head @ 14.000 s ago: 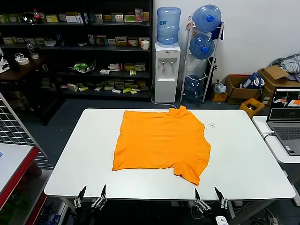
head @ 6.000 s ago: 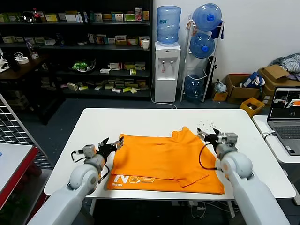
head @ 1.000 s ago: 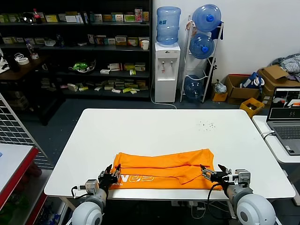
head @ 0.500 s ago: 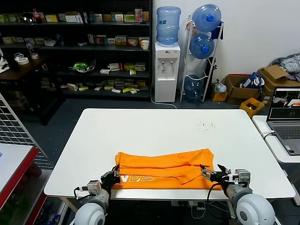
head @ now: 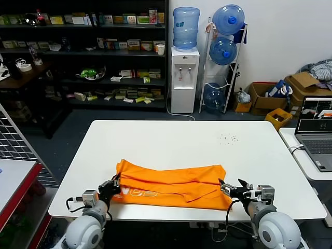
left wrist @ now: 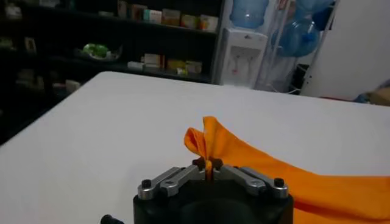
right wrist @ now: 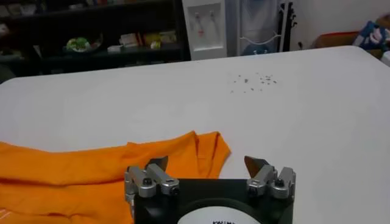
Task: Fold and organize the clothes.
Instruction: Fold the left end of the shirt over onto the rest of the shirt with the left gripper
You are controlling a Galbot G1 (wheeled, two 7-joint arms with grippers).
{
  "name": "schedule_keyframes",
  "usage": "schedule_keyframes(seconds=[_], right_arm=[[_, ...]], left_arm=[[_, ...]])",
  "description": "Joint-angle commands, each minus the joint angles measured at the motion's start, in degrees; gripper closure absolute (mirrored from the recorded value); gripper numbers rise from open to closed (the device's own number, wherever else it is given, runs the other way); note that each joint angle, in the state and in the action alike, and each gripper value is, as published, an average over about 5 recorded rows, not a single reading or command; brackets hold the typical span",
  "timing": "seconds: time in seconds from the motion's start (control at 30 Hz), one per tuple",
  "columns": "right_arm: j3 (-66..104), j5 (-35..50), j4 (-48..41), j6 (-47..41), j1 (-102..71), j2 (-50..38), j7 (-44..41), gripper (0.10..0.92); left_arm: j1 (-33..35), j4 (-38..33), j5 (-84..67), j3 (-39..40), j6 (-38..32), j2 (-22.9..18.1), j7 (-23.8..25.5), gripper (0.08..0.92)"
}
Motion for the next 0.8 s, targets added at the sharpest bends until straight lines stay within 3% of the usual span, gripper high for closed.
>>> schedule_keyframes(seconds=[0.03, 0.3, 0.47, 0.63, 0.8], right_arm=[[-0.54, -0.29, -0.24, 0.28, 0.92, 0.55, -0.11, 0.203], [-0.74, -1.29, -0.73, 1.07, 0.75, 1.53, -0.67, 0.203], [-1.11, -2.17, -1.06, 1.27, 0.45, 2.15, -0.68, 0.203], [-0.99, -3.04, -0.99, 1.21, -0.05, 3.13, -0.39, 0.203], [-0.31, -4.55, -0.99, 1.29, -1.75, 4.38, -0.33, 0.203]], left_arm=[[1.72, 0.95, -5.51, -8.89, 1.67, 14.86, -0.1, 0.885], [4.99, 8.31, -7.36, -17.54, 0.79, 21.66, 2.01, 0.885], [7.29, 5.09, -8.9, -18.63, 1.25, 21.82, 1.44, 0.885], [4.67, -3.46, -13.1, -12.94, 4.12, 15.42, -2.98, 0.885], [-0.64, -9.33, -19.47, -5.19, 7.51, 3.14, -9.16, 0.885]])
